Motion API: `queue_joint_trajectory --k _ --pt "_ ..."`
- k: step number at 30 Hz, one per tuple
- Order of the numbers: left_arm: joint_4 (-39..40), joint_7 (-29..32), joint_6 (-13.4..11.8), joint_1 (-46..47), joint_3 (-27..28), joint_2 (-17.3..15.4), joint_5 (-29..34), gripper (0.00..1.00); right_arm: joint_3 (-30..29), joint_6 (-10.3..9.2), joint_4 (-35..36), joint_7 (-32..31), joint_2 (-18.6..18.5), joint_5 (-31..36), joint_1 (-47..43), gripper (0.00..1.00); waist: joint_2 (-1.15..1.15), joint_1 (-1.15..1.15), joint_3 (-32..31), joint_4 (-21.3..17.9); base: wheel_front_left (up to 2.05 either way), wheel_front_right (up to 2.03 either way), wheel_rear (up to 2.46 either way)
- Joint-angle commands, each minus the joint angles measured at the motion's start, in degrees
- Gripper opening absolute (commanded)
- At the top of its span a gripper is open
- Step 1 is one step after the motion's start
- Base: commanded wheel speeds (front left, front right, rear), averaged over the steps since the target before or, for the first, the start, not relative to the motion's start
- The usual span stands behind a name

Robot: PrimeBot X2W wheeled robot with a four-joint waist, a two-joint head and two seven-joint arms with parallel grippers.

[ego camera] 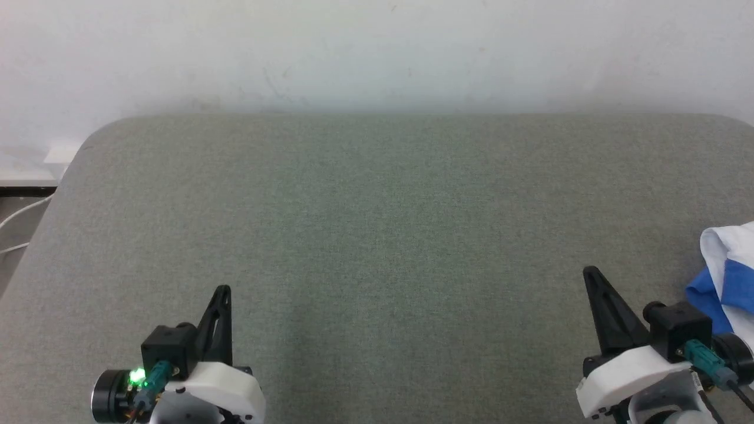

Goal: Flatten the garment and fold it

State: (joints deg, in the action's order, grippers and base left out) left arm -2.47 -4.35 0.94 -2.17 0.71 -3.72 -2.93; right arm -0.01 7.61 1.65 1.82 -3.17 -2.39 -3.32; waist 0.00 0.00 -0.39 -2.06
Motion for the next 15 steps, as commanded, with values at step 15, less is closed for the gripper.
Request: queue_joint_trajectory --k 15 --pt "1.3 2.1 -0.6 1.4 -0.4 0.5 1.6 0.00 0.0 -0.10 -0.8 -0.9 0.2 1.4 2.0 0.00 0.00 0.00 0.2 0.9 0.00 0.00 0.00"
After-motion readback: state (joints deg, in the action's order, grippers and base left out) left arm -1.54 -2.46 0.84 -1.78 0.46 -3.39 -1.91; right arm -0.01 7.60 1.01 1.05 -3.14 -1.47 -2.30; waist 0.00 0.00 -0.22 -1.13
